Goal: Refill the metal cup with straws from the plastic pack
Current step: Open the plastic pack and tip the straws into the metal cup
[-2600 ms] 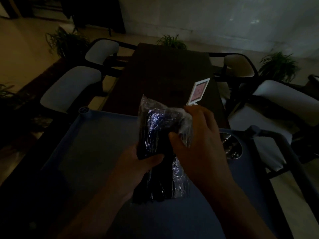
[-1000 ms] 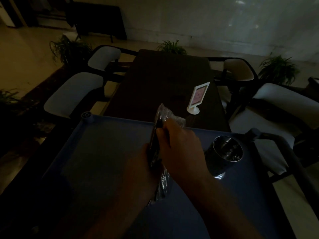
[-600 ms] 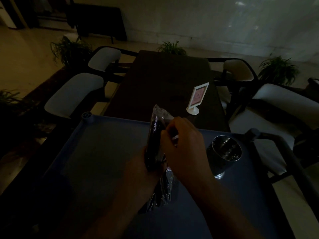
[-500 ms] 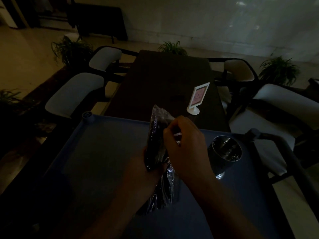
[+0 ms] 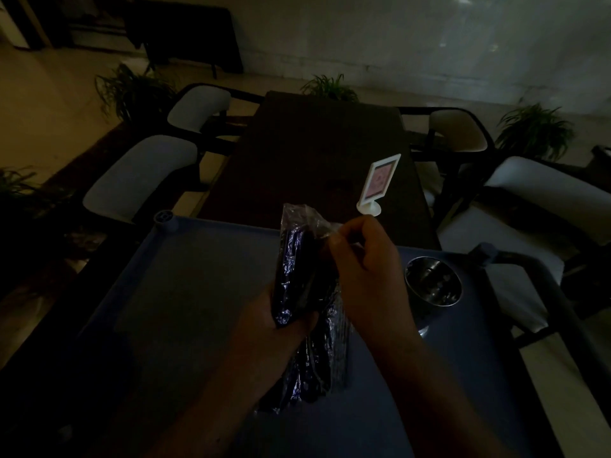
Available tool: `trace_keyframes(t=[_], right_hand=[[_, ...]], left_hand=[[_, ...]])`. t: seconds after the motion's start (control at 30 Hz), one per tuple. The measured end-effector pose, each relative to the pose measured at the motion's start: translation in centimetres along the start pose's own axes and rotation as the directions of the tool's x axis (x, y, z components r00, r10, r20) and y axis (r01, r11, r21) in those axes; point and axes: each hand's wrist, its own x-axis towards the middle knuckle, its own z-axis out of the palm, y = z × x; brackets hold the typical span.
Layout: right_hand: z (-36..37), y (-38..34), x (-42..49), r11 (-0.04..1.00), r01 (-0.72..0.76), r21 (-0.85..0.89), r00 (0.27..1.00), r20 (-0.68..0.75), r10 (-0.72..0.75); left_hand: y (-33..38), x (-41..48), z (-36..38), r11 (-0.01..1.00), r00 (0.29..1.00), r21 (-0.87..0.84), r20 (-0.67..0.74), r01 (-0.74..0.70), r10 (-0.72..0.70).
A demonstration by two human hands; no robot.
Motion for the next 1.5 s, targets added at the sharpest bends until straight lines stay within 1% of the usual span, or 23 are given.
trace_keyframes(t=[0.17,0.27,0.43,0.6,0.83,1.0,1.23,1.5], right_hand=[[-0.4,0.0,0.2,0.993,-0.041,0.108,0.999,-0.016,0.043],[-0.6,0.1,0.4,0.989,-0.059,0.135,0.998,-0.013,0.062],[-0.8,0.2,0.5,0.990,-0.050,0.128,0.999,-0.014,0.052],[-1.1,0.4,0.6,0.990,-0.050,0.134,0.998,-0.024,0.054],[-1.4,0.2,0.7,0.994,0.006,0.107,0.997,-0.072,0.002],[-1.4,0.1,0.7,0.997,0.011,0.082,0.996,-0.093,-0.004],[-1.3,0.3,1.0,0.998,0.024,0.056,0.995,-0.098,-0.019],[-1.2,0.1,1.6,0.997,0.064,0.035,0.993,-0.106,-0.060]], left_hand=[[-0.2,0.2,0.1,1.000,1.000,-0.010,0.018,-0.008,0.008],[-0.1,0.0,0.2,1.000,1.000,-0.015,0.025,-0.003,0.003],[-0.2,0.1,0.4,0.999,0.999,-0.032,0.021,-0.024,0.025],[-0.1,0.1,0.3,0.999,0.999,-0.030,0.039,-0.012,0.013],[-0.5,0.3,0.6,0.999,1.000,-0.035,0.019,-0.006,0.007],[-0.5,0.2,0.7,0.998,0.998,-0.028,0.019,-0.053,0.054],[-0.9,0.2,0.6,0.999,1.000,-0.044,-0.009,-0.006,0.005],[-0.9,-0.1,0.3,1.000,1.000,-0.030,0.007,-0.008,0.008]])
